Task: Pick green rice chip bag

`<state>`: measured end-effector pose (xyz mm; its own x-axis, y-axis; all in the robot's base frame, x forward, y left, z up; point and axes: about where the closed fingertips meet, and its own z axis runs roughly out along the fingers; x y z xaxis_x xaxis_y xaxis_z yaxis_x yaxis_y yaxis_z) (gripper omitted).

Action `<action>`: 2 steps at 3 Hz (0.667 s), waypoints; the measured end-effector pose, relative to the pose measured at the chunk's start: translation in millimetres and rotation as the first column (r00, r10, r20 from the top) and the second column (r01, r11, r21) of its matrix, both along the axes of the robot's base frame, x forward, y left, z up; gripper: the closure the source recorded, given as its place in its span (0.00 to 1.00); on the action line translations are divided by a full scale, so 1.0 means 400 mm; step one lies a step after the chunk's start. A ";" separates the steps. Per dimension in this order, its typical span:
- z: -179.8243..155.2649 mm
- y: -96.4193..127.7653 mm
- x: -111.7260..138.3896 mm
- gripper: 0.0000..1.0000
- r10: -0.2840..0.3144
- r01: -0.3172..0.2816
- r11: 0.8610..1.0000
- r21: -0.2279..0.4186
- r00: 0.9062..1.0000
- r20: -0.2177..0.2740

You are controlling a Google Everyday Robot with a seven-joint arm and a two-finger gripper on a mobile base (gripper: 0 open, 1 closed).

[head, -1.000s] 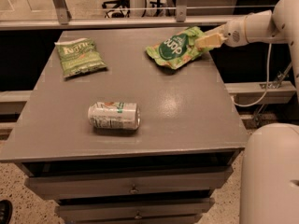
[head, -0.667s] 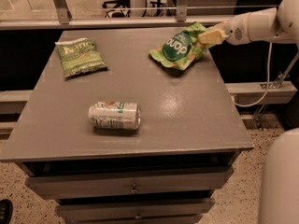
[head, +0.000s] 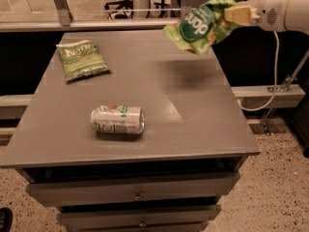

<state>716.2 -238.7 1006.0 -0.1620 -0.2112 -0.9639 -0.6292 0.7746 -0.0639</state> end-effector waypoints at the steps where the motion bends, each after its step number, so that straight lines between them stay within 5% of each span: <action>1: -0.012 0.017 -0.013 1.00 -0.044 0.044 0.999 0.009 0.999 0.013; 2: -0.022 0.020 -0.008 1.00 -0.043 0.042 0.999 0.009 0.999 0.008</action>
Offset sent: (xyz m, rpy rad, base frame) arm -0.0077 0.0060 0.0003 0.0086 -0.0182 -0.0443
